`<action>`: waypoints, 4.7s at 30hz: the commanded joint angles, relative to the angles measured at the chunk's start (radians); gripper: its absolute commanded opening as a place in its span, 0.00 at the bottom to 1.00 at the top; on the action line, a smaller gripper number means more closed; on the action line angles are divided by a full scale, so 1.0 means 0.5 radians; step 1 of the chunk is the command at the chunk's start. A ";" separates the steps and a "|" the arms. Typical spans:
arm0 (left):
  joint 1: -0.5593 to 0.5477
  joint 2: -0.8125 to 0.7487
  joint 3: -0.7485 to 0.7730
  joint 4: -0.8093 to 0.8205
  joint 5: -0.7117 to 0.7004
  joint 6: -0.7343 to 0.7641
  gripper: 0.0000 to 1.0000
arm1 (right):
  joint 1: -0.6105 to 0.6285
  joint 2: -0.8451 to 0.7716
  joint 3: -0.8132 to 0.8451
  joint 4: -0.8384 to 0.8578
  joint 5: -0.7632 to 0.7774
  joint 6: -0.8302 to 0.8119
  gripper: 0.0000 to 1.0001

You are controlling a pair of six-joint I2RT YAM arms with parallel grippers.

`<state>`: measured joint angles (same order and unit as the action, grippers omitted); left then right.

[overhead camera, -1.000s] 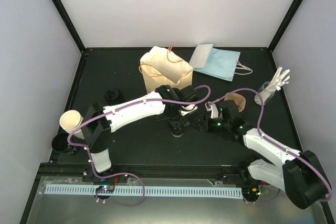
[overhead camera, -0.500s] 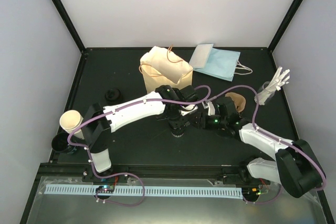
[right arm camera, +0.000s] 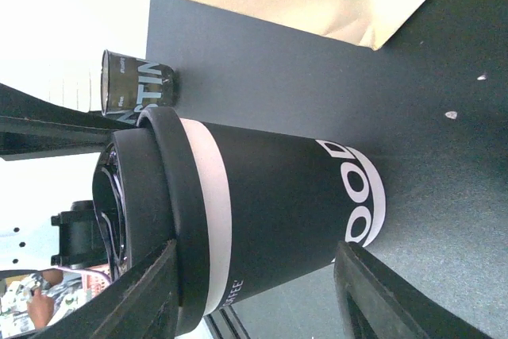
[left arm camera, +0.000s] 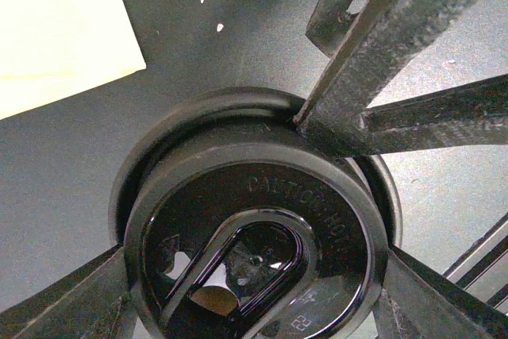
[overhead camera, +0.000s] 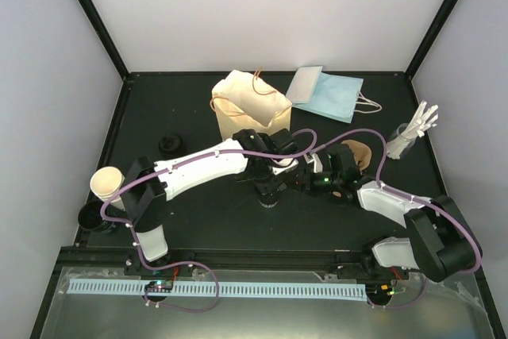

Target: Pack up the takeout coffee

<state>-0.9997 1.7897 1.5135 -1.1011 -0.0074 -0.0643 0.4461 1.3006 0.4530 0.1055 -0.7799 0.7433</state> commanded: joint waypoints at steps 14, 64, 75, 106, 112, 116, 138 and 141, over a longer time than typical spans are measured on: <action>-0.036 0.158 -0.213 0.092 0.313 0.124 0.76 | -0.013 -0.141 -0.156 -0.285 0.399 -0.050 0.55; -0.038 0.142 -0.121 0.039 0.331 0.178 0.76 | -0.086 0.116 -0.007 0.374 -0.108 0.116 0.56; -0.053 0.142 -0.128 0.065 0.346 0.181 0.76 | -0.055 0.271 -0.058 0.268 0.040 0.010 0.56; -0.081 0.178 -0.140 0.089 0.357 0.158 0.75 | 0.105 0.323 -0.249 0.292 0.216 -0.007 0.54; -0.081 0.176 -0.162 0.113 0.358 0.139 0.75 | 0.114 0.331 -0.332 0.341 0.243 -0.002 0.54; -0.081 0.177 -0.163 0.110 0.353 0.135 0.76 | 0.114 0.246 -0.320 0.258 0.283 -0.030 0.53; -0.081 0.170 -0.145 0.089 0.299 0.104 0.76 | -0.104 -0.672 -0.146 -0.522 0.475 -0.260 0.57; -0.081 0.164 -0.128 0.081 0.300 0.093 0.75 | -0.124 -0.812 -0.123 -0.628 0.578 -0.286 0.58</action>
<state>-1.0290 1.7866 1.4899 -1.0046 0.0509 0.0048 0.3988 0.9688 0.3809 -0.0998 -0.5591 0.6342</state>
